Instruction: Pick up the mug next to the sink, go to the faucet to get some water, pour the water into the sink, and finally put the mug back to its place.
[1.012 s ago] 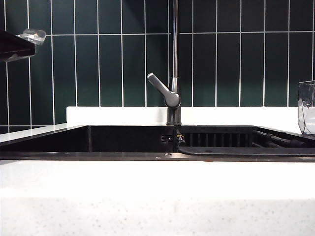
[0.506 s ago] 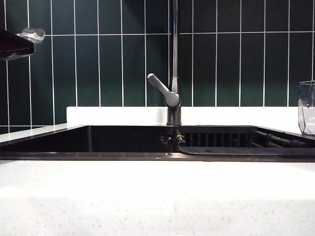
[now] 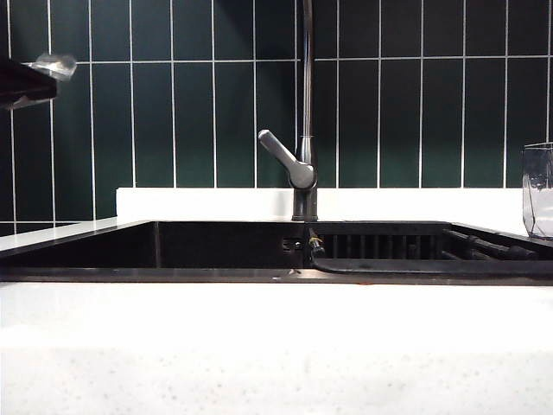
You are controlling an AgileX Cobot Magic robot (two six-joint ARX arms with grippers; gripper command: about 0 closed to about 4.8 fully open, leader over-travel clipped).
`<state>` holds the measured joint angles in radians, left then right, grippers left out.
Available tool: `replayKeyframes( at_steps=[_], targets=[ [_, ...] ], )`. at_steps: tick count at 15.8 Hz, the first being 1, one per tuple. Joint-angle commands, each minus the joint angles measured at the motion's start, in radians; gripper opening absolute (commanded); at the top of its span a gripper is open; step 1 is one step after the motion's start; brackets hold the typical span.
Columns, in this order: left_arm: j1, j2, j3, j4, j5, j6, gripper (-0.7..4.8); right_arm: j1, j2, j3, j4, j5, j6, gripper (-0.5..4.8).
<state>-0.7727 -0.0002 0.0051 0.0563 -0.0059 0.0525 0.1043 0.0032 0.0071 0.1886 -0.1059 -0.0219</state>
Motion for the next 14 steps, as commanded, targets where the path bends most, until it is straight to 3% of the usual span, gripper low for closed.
replayKeyframes(
  at_steps=[1, 3, 6, 14],
  targets=[
    [0.0, 0.003, 0.002, -0.007, -0.087, 0.053, -0.05, 0.029, -0.001, -0.006, -0.052, -0.001, -0.033, -0.06],
    [0.001, 0.003, 0.002, -0.026, -0.119, 0.103, -0.05, 0.051, 0.0, -0.006, -0.066, 0.003, -0.066, -0.06],
    [0.0, 0.003, 0.002, -0.028, -0.22, 0.09, -0.05, 0.055, 0.0, -0.006, -0.05, -0.002, -0.056, -0.06],
    [0.0, 0.003, 0.002, -0.033, -0.218, 0.087, -0.05, 0.055, 0.0, -0.006, -0.096, -0.004, -0.057, -0.06]
  ],
)
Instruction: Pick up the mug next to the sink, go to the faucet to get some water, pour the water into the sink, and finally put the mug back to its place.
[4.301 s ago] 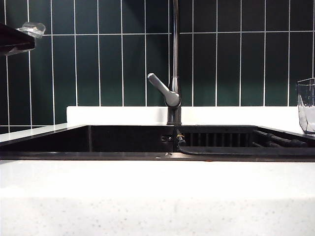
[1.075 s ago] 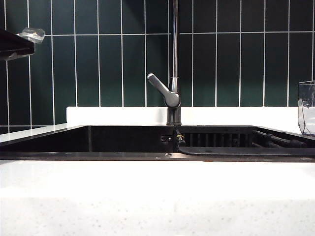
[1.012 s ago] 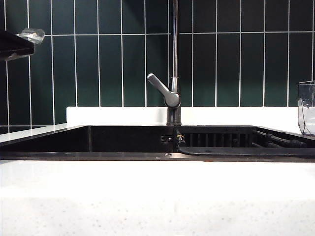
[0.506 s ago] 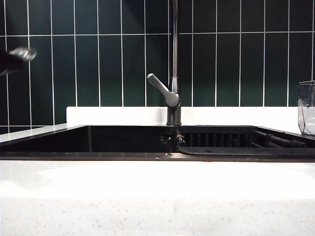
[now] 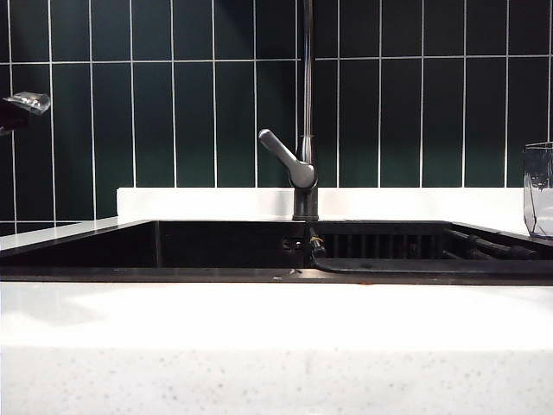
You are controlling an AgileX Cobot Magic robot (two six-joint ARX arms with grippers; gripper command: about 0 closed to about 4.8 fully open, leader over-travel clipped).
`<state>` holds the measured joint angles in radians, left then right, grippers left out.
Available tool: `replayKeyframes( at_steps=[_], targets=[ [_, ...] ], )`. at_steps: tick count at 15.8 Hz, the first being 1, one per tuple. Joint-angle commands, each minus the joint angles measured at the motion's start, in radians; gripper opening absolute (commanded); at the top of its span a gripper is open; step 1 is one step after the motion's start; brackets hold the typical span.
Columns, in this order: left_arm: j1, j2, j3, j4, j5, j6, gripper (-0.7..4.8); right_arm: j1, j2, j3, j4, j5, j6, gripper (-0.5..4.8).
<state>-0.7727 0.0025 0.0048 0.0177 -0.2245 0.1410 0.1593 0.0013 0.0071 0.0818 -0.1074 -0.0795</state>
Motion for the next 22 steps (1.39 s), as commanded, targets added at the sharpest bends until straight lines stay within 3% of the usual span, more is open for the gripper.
replayKeyframes(
  at_steps=[1, 5, 7, 8, 10, 12, 13, 15, 22],
  targets=[
    [0.0, 0.0, 0.002, 0.005, 0.0, -0.002, -0.05, 0.0, 0.002, -0.006, 0.011, -0.002, 0.001, -0.06],
    [0.006, -0.002, 0.003, 0.005, 0.0, 0.0, -0.05, 0.0, 0.002, -0.006, 0.011, -0.002, 0.001, -0.06],
    [0.056, -0.002, 0.003, 0.005, 0.003, 0.001, -0.05, 0.0, 0.002, -0.006, 0.011, -0.002, 0.001, -0.06],
    [0.117, -0.002, 0.003, 0.006, 0.001, 0.001, -0.05, 0.0, 0.002, -0.006, 0.011, -0.002, 0.001, -0.05],
    [0.325, -0.002, 0.003, -0.005, 0.036, 0.001, -0.05, 0.0, 0.002, -0.006, 0.011, -0.002, 0.001, -0.06],
    [0.545, -0.002, 0.003, -0.006, 0.166, 0.001, -0.05, 0.0, 0.002, -0.006, 0.011, -0.002, 0.001, -0.05],
    [0.629, -0.002, 0.003, -0.006, 0.217, 0.001, -0.05, 0.0, 0.002, -0.006, 0.011, -0.002, 0.001, -0.06],
    [0.739, -0.002, 0.003, -0.006, 0.228, 0.001, -0.05, 0.0, 0.002, -0.006, 0.011, -0.002, 0.001, -0.06],
    [0.773, -0.002, 0.003, -0.006, 0.203, 0.001, -0.05, 0.0, 0.002, -0.006, 0.011, -0.002, 0.001, -0.06]
  ],
)
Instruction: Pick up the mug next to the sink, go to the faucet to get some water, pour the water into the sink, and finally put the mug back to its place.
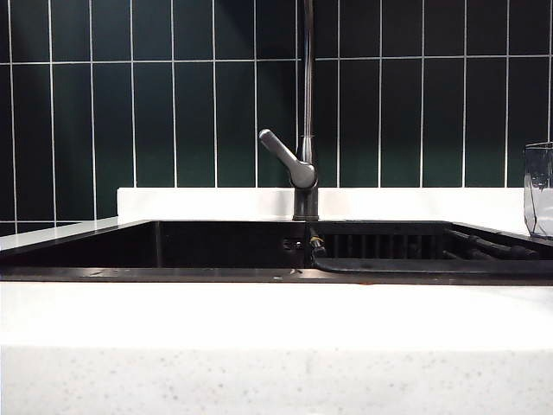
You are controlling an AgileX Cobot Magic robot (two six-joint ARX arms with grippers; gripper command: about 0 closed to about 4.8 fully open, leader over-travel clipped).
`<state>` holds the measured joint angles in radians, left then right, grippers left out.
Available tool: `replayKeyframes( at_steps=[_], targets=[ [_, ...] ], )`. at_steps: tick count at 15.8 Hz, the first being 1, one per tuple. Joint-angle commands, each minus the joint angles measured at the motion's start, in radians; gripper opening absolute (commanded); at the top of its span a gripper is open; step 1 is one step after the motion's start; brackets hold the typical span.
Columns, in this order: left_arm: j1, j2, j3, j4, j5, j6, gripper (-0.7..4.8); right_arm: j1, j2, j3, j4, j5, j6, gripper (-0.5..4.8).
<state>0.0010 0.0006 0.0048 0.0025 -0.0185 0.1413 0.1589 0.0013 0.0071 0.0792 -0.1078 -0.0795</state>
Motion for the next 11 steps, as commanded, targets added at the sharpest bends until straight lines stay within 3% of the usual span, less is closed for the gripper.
replayKeyframes(
  at_steps=[1, 8, 11],
  targets=[
    [-0.001, 0.0, 0.003, 0.01, -0.003, 0.001, -0.05, 0.0, 0.002, -0.006, 0.014, -0.002, 0.001, -0.06],
    [-0.001, 0.0, 0.003, 0.01, -0.003, 0.001, -0.05, 0.0, 0.002, -0.006, 0.014, -0.002, 0.001, -0.05],
    [-0.001, 0.0, 0.003, 0.01, -0.003, 0.001, -0.05, -0.063, 0.002, -0.006, 0.01, -0.002, 0.001, -0.06]
  ],
)
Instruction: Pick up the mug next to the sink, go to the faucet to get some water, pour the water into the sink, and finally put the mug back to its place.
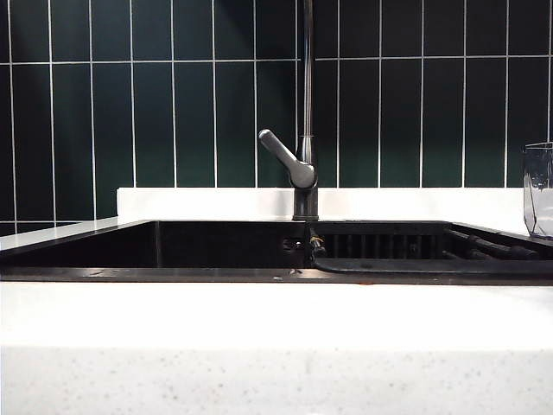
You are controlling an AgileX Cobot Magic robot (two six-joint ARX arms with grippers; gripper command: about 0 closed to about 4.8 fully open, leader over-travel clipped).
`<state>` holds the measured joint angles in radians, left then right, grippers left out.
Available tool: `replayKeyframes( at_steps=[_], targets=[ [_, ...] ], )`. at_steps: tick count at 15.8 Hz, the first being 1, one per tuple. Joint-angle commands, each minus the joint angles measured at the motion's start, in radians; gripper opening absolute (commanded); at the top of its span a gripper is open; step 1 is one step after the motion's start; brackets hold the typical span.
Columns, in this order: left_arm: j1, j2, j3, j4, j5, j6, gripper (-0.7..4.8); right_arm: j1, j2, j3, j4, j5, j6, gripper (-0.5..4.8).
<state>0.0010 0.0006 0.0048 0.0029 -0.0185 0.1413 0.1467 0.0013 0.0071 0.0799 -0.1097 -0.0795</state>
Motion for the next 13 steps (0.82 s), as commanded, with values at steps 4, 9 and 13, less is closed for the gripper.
replayKeyframes(
  at_steps=[4, 9, 13],
  targets=[
    [-0.001, 0.0, 0.003, 0.009, -0.003, 0.001, -0.05, -0.179, 0.002, -0.006, -0.017, 0.098, 0.001, -0.05],
    [-0.001, 0.0, 0.003, 0.009, -0.003, 0.001, -0.05, -0.179, 0.002, -0.006, -0.024, 0.159, 0.008, -0.05],
    [-0.001, 0.0, 0.003, 0.009, -0.003, 0.001, -0.05, -0.179, 0.002, -0.006, -0.027, 0.159, 0.008, -0.06]
  ],
)
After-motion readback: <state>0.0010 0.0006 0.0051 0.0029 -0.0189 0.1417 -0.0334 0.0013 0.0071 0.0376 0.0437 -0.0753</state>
